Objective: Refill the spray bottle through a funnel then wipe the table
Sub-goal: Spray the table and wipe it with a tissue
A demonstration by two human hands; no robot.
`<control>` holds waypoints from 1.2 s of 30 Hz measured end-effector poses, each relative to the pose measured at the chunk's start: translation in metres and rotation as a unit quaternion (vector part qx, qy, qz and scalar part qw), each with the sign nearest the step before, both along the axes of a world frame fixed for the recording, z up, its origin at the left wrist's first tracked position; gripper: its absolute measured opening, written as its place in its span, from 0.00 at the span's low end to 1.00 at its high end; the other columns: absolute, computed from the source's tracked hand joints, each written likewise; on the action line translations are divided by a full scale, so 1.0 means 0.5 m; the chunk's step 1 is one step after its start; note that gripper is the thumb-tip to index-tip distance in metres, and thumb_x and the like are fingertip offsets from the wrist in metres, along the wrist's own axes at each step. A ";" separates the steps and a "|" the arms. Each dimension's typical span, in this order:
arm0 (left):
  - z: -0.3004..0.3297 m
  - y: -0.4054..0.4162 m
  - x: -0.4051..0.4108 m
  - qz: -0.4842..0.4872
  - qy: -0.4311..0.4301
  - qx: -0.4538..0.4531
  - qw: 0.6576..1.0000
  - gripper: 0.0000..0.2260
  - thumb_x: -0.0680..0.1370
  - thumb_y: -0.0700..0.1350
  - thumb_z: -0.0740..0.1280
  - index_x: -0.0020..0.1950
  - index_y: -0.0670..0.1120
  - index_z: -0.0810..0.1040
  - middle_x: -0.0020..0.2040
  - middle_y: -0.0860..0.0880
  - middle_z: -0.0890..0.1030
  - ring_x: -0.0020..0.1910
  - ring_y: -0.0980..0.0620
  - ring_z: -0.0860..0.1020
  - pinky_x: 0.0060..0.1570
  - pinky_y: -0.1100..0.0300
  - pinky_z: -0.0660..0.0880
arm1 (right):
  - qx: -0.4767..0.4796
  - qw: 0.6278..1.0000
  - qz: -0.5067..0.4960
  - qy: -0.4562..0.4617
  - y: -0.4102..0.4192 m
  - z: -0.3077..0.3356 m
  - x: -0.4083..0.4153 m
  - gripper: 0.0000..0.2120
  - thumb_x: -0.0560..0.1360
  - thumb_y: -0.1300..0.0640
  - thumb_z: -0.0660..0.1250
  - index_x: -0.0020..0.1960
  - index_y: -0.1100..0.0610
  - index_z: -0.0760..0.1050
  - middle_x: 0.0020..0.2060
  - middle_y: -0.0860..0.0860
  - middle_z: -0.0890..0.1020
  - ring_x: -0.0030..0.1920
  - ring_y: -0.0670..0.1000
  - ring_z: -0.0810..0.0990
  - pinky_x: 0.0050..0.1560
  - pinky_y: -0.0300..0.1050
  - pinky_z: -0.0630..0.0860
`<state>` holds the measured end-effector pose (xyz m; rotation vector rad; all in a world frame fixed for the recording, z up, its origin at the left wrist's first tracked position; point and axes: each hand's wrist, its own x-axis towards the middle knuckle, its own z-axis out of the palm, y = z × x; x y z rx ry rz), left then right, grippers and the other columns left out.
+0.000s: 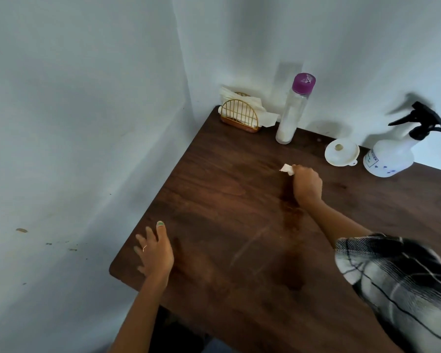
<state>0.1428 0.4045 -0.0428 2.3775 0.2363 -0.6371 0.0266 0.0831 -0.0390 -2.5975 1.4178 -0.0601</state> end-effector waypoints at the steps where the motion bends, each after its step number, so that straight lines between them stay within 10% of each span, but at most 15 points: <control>1: -0.002 0.008 0.006 0.015 0.015 -0.013 1.000 0.29 0.80 0.62 0.44 0.78 0.50 0.51 0.79 0.47 0.47 0.77 0.45 0.45 0.71 0.37 0.42 | 0.003 1.000 0.000 0.012 0.009 -0.009 0.018 0.15 0.79 0.67 0.52 0.61 0.63 0.73 0.56 0.61 0.78 0.54 0.61 0.78 0.49 0.52 0.73; 9: -0.002 0.006 0.019 0.069 0.031 -0.051 0.996 0.28 0.81 0.60 0.42 0.78 0.49 0.50 0.79 0.48 0.47 0.77 0.48 0.44 0.71 0.38 0.39 | 0.103 0.936 0.335 0.018 0.335 -0.065 0.211 0.21 0.81 0.65 0.47 0.73 0.66 0.55 0.74 0.62 0.58 0.75 0.59 0.54 0.73 0.52 0.55; 13: -0.003 0.000 0.018 0.085 0.006 -0.063 0.994 0.27 0.81 0.59 0.40 0.77 0.51 0.53 0.79 0.49 0.49 0.78 0.48 0.45 0.71 0.37 0.39 | 0.114 0.848 0.517 0.026 0.515 -0.083 0.108 0.20 0.79 0.61 0.51 0.68 0.65 0.69 0.66 0.61 0.73 0.67 0.60 0.70 0.68 0.52 0.66; 16: -0.001 -0.003 0.008 0.089 -0.003 -0.054 0.995 0.27 0.81 0.59 0.40 0.78 0.50 0.52 0.79 0.48 0.50 0.78 0.48 0.46 0.71 0.38 0.40 | 0.105 0.846 0.523 -0.025 0.464 -0.091 0.033 0.20 0.79 0.59 0.52 0.51 0.62 0.82 0.50 0.56 0.84 0.53 0.53 0.82 0.62 0.43 0.70; 22: -0.014 -0.030 -0.062 0.019 -0.044 -0.029 0.998 0.26 0.82 0.56 0.42 0.77 0.46 0.54 0.79 0.46 0.51 0.77 0.46 0.47 0.72 0.39 0.44 | -0.023 0.986 0.165 -0.029 0.057 -0.047 -0.107 0.17 0.79 0.45 0.58 0.64 0.49 0.73 0.62 0.52 0.78 0.58 0.49 0.76 0.59 0.45 0.70; 27: -0.055 -0.065 -0.163 -0.114 -0.062 0.064 0.989 0.22 0.83 0.49 0.45 0.77 0.45 0.54 0.79 0.45 0.50 0.77 0.43 0.46 0.71 0.38 0.48 | -0.032 0.998 0.020 0.050 -0.054 -0.059 -0.188 0.18 0.78 0.66 0.55 0.67 0.62 0.68 0.68 0.61 0.70 0.63 0.62 0.73 0.56 0.55 0.74; 31: -0.036 -0.085 -0.208 -0.086 -0.048 -0.014 0.995 0.26 0.82 0.55 0.42 0.78 0.45 0.51 0.79 0.48 0.48 0.77 0.47 0.44 0.73 0.42 0.44 | 0.004 0.989 0.144 -0.020 0.140 -0.050 -0.159 0.17 0.80 0.47 0.55 0.61 0.53 0.75 0.60 0.54 0.79 0.60 0.54 0.75 0.60 0.47 0.70; 36: -0.022 -0.090 -0.247 -0.054 -0.042 -0.059 0.996 0.27 0.82 0.57 0.43 0.78 0.45 0.49 0.79 0.49 0.48 0.77 0.49 0.45 0.73 0.46 0.42 | 0.128 0.883 0.451 -0.016 0.413 -0.065 -0.206 0.16 0.76 0.61 0.56 0.57 0.61 0.79 0.54 0.58 0.82 0.56 0.58 0.80 0.57 0.49 0.77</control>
